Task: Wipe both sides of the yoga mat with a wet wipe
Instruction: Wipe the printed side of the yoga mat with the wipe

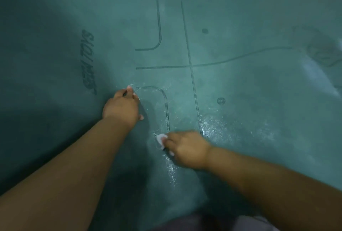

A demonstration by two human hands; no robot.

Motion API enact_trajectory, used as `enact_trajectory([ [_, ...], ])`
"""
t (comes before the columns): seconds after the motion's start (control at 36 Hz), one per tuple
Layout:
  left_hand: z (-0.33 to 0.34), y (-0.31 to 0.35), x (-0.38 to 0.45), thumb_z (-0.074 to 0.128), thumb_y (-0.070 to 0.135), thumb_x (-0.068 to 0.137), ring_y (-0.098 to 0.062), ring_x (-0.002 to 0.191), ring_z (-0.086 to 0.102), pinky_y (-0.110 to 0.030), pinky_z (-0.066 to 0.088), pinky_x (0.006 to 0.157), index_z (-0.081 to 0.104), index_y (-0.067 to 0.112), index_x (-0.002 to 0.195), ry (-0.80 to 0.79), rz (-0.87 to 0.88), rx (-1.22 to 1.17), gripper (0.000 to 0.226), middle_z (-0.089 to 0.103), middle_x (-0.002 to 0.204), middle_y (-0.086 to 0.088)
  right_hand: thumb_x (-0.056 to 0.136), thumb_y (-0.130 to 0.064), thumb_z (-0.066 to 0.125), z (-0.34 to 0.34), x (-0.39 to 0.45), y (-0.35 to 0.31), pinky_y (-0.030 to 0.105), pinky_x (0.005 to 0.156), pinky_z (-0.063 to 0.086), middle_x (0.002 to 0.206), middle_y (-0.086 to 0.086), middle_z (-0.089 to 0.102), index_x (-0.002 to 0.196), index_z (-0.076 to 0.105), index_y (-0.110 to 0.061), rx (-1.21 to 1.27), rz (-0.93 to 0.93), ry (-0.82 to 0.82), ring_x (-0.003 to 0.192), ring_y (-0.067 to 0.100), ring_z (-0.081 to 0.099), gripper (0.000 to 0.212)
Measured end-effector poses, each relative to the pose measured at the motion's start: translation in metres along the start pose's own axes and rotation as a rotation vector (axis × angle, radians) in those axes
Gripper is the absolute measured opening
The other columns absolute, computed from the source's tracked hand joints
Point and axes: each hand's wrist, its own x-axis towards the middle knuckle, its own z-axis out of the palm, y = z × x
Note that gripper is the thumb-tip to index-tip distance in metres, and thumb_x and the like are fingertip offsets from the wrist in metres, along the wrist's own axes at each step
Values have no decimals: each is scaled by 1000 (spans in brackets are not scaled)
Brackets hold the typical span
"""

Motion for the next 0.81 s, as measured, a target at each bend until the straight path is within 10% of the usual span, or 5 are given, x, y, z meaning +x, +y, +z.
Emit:
enact_trajectory([
  [0.22, -1, 4, -1, 53, 45, 92, -22, 145, 6, -37, 30, 108, 18, 12, 150, 13, -9, -31, 74, 1, 159, -2, 93, -15, 38, -34, -31, 84, 30, 72, 42, 111, 10, 59, 101, 53, -22, -14, 1037, 190, 95, 29, 60, 19],
  [0.31, 0, 4, 0, 53, 45, 92, -23, 144, 7, -37, 29, 109, 18, 12, 150, 19, -8, -24, 75, 2, 159, -3, 94, -14, 35, -8, -14, 40, 28, 74, 43, 109, 8, 57, 111, 52, -15, 94, 1019, 234, 95, 27, 61, 24],
  [0.5, 3, 2, -2, 49, 47, 94, -22, 145, 6, -37, 27, 110, 16, 12, 150, 25, 1, 4, 73, 1, 159, -2, 69, -27, 57, 20, -31, -22, 18, 38, 35, 70, -3, 62, 87, 62, -19, -24, 104, 51, 50, 16, 58, 21],
  [0.64, 3, 6, -11, 44, 46, 96, -21, 145, 10, -39, 29, 108, 21, 15, 148, 67, 16, 47, 65, 9, 159, -2, 92, -15, 40, -20, -69, 62, 33, 75, 46, 114, 10, 57, 118, 47, -16, -123, 726, 78, 96, 31, 60, 28],
  [0.81, 4, 21, -32, 41, 37, 98, -26, 137, 29, -37, 31, 102, 43, 19, 137, 83, 58, 159, 43, 31, 148, -3, 93, -13, 41, -7, -66, 32, 31, 77, 45, 111, 11, 58, 112, 50, -12, 99, 1117, 142, 99, 31, 60, 22],
])
